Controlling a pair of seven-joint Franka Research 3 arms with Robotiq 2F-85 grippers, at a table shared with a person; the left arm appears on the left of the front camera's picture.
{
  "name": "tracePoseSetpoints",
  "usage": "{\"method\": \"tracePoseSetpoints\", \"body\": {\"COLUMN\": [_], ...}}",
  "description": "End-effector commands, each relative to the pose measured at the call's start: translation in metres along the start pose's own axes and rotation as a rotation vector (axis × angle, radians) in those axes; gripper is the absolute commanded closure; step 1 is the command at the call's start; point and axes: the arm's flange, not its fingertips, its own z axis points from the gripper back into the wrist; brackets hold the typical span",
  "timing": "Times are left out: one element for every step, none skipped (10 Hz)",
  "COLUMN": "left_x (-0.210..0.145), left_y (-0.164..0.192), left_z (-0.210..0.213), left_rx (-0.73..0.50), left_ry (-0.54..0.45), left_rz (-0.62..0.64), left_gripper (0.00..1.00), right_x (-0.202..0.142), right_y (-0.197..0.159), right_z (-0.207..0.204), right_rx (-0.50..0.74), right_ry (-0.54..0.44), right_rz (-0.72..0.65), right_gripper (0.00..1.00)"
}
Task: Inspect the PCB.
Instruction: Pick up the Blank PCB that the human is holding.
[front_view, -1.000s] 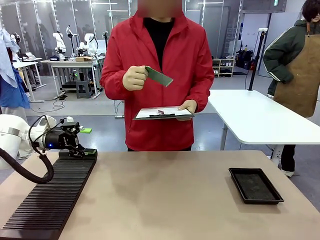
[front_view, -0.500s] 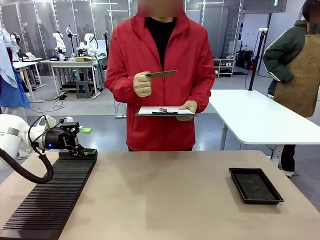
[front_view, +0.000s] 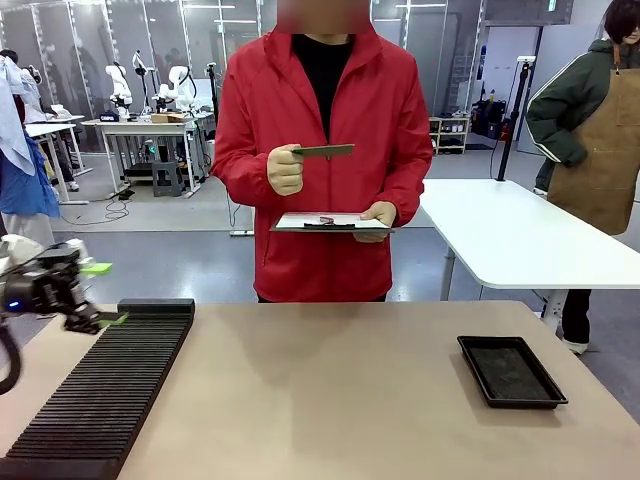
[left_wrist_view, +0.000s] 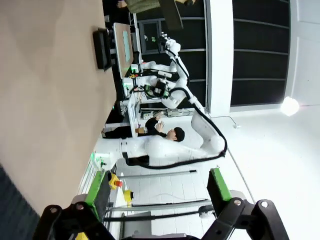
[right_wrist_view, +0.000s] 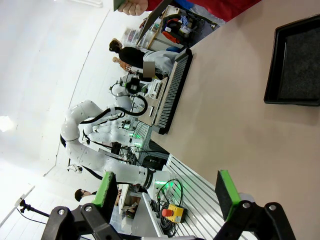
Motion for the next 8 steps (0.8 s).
{"method": "tracePoseSetpoints", "body": {"left_x": [-0.042,-0.066,-0.083,-0.101,-0.119,-0.141,-0.159,-0.174], "left_y": [-0.012,-0.017,-0.019,-0.020,-0.022,-0.025,-0.027,-0.026], "left_z": [0.011,0.018,0.024,0.029,0.032,0.034,0.036,0.043], "left_rx": [0.015,0.039,0.053,0.058,0.070,0.093,0.102,0.111], "left_ry": [0.019,0.027,0.016,-0.020,-0.053,-0.072,-0.089,-0.094], "left_rz": [-0.060,-0.052,-0.041,-0.025,-0.018,-0.004,-0.011,-0.022], "left_gripper": [0.00,0.00,0.00,0.00,0.00,0.00,0.00,0.00], "right_x": [0.000,0.000,0.000,0.000,0.000,0.000,0.000,0.000], "right_y": [0.001,0.001,0.001,0.001,0.001,0.001,0.001,0.001], "right_z": [0.001,0.001,0.001,0.001,0.001,0.001,0.001,0.001], "right_rx": [0.002,0.002,0.002,0.002,0.002,0.002,0.002,0.002], "right_ry": [-0.005,-0.005,-0.005,-0.005,-0.005,-0.005,-0.005,-0.005], "right_rz": [0.000,0.000,0.000,0.000,0.000,0.000,0.000,0.000], "right_gripper": [0.00,0.00,0.00,0.00,0.00,0.00,0.00,0.00]}}
